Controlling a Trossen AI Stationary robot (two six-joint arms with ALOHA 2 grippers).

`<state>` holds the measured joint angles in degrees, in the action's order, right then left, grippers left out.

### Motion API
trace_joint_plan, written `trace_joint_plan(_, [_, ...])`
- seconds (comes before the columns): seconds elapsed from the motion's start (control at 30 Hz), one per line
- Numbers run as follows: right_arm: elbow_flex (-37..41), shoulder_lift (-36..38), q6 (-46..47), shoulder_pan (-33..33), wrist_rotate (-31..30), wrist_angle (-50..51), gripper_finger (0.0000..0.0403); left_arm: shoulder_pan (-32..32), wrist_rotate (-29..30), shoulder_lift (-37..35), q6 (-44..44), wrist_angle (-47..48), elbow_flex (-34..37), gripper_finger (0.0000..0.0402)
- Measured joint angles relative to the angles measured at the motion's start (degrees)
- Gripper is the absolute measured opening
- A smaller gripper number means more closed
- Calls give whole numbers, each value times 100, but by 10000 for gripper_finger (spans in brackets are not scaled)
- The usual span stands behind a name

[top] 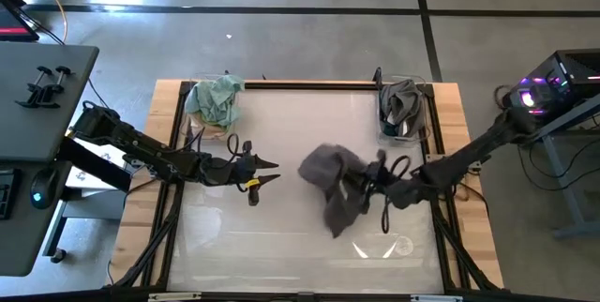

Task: Sort towels by color in basket
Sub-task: Put the dark gray towel into the right transparent bin

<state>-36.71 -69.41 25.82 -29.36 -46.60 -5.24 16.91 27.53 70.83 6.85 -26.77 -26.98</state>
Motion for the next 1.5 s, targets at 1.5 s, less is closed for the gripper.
trace_joint_plan(1.5, [-1683, 291, 249, 5873, 945, 6308, 20, -35, 6, 37, 2, -317, 2, 121])
